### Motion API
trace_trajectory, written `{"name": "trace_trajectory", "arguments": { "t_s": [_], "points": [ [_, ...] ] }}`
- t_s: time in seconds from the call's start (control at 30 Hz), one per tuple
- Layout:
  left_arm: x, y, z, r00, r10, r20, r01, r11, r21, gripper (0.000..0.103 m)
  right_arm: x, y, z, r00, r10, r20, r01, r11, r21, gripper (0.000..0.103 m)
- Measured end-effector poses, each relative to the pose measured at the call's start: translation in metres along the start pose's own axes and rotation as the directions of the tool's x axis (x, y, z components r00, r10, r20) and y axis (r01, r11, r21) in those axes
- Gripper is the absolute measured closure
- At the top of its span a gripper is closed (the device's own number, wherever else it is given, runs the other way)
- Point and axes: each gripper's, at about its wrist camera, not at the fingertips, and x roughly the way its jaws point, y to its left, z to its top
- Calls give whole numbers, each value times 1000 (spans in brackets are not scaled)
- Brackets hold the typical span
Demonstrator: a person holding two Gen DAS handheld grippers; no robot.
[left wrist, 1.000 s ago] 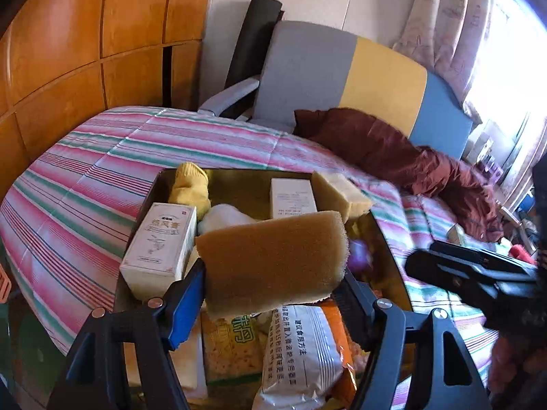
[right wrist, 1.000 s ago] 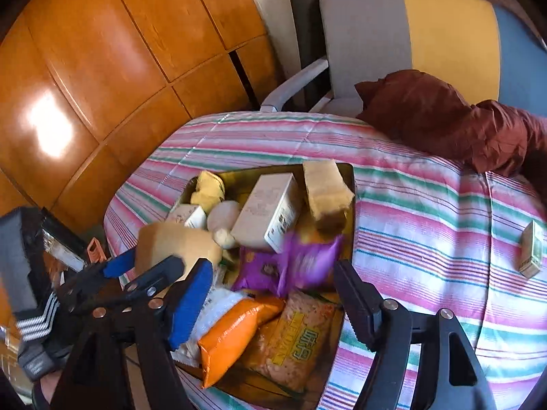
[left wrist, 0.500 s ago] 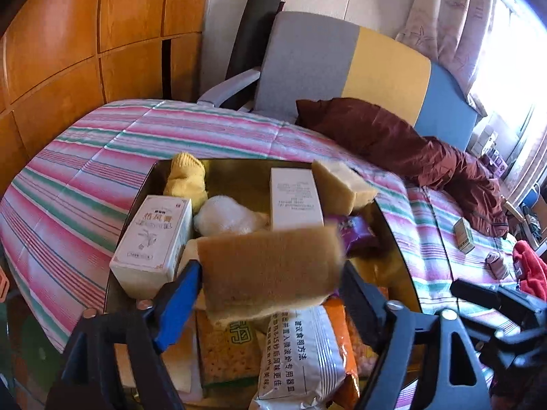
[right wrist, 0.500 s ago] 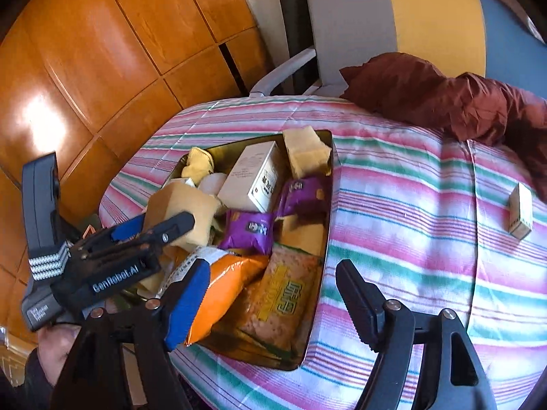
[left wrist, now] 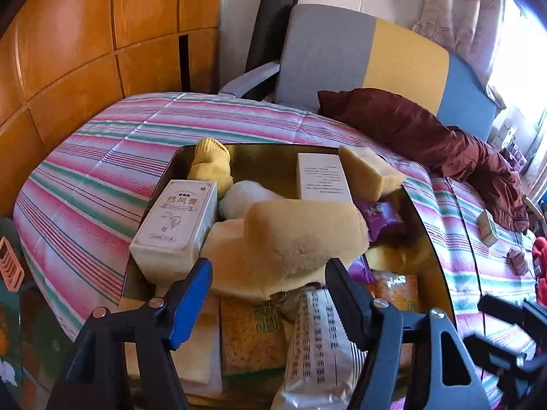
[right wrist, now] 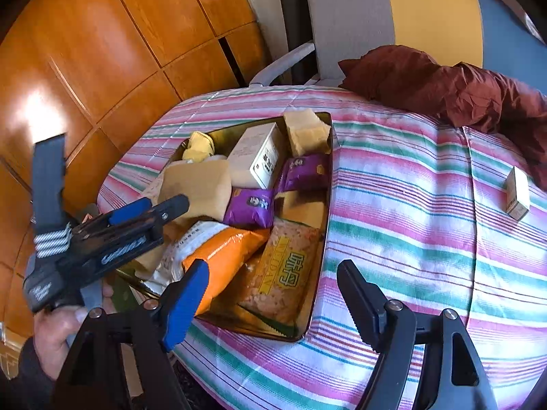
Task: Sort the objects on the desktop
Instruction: 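Open both grippers to drop the purple snack and sponge into the tray, then withdraw both grippers toward the pink sock and green box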
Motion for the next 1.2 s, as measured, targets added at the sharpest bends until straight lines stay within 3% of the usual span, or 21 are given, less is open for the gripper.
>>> {"name": "trace_trajectory", "arguments": {
  "t_s": [0.23,0.7,1.2],
  "points": [
    [15,-4,7,999,30,-27,-30,999,17,34,2,-1,-9,999,-30,-17,29,1000,-9,25],
    [-66,-13,-2,991,-20,129,16,999,33,32,-12,-17,-25,999,-51,-5,51,998,33,23],
    [-89,-53,-15,988,-82,133,64,988,139,31,-46,-33,-29,992,-110,66,108,994,34,21]
  ]
}}
